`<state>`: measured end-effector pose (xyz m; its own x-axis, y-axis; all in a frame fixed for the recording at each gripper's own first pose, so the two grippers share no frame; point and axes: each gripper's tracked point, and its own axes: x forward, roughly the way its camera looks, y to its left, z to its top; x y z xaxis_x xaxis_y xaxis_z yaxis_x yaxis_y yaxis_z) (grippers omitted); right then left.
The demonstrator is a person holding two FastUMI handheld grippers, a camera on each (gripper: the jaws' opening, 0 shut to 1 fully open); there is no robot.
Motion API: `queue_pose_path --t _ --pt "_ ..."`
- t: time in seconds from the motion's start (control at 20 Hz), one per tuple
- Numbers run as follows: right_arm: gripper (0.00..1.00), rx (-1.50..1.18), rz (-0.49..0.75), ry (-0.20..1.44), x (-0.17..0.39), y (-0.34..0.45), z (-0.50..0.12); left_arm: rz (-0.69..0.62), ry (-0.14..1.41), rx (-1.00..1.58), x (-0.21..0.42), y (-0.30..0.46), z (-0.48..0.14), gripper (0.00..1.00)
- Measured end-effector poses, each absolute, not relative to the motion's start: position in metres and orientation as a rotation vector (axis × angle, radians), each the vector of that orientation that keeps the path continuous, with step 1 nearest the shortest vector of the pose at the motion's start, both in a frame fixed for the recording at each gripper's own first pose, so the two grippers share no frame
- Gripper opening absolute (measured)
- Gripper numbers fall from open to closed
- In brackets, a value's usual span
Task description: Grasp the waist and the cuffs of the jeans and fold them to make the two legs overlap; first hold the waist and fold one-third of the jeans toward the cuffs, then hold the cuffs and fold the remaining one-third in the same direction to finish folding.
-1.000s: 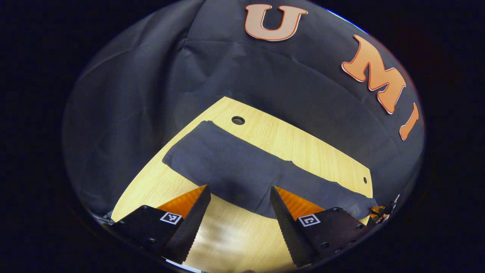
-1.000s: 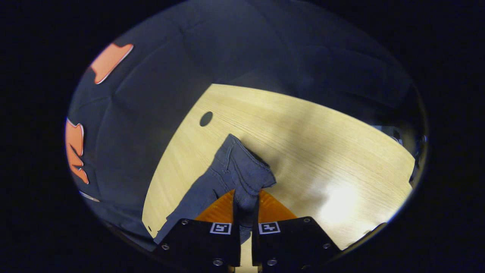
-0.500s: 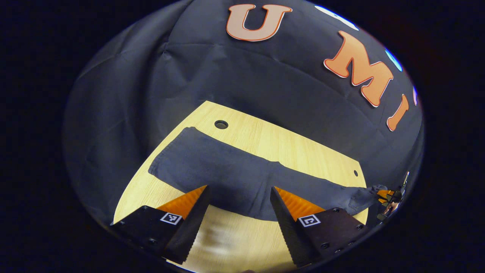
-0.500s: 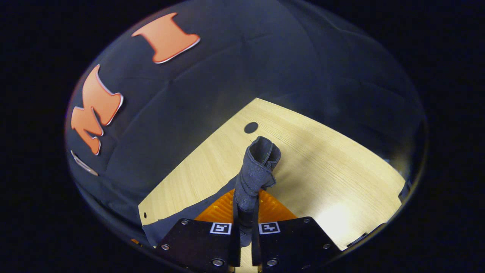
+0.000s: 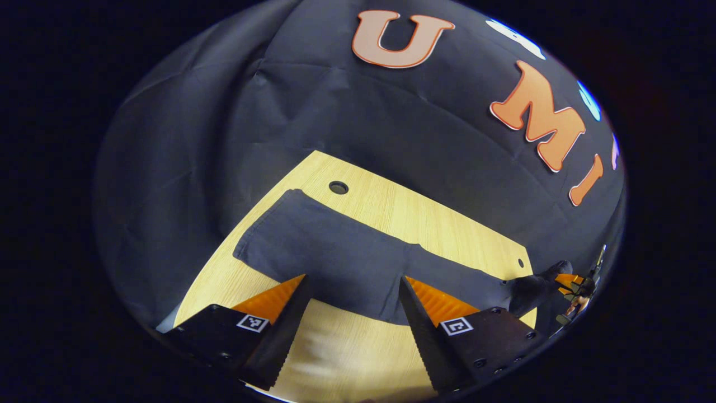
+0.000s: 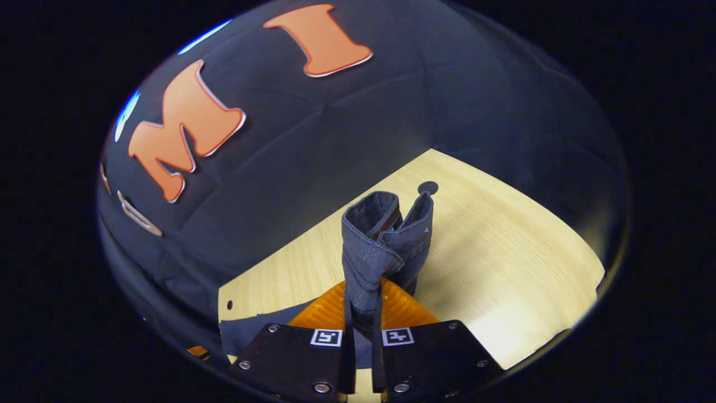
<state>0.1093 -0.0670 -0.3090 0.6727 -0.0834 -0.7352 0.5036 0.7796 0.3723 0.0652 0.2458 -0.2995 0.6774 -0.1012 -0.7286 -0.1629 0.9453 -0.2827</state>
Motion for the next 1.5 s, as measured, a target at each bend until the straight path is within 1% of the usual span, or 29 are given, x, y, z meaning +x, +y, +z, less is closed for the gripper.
queue_pose_path --t 0.25,0.5,0.75,0.9,1.1,1.35,1.5 --pt "0.12 0.559 -0.254 0.797 0.120 -0.011 -0.305 0.046 0.830 -0.379 0.060 0.264 -0.301 0.95" --pt "0.12 0.561 -0.237 0.821 0.125 0.015 -0.308 0.055 0.849 -0.417 0.055 0.274 -0.306 0.96" --pt "0.12 0.540 -0.194 0.813 0.139 0.049 -0.299 0.064 0.859 -0.425 0.054 0.285 -0.309 0.95" --pt "0.12 0.503 -0.142 0.823 0.148 0.076 -0.297 0.078 0.873 -0.443 0.053 0.291 -0.314 0.95" --pt "0.11 0.476 -0.066 0.855 0.147 0.118 -0.304 0.089 0.892 -0.454 0.051 0.301 -0.318 0.95" --pt "0.12 0.471 -0.048 0.903 0.144 0.154 -0.324 0.104 0.900 -0.482 0.048 0.315 -0.319 0.95" --pt "0.11 0.480 -0.011 0.920 0.145 0.179 -0.328 0.109 0.906 -0.499 0.047 0.323 -0.320 0.96"
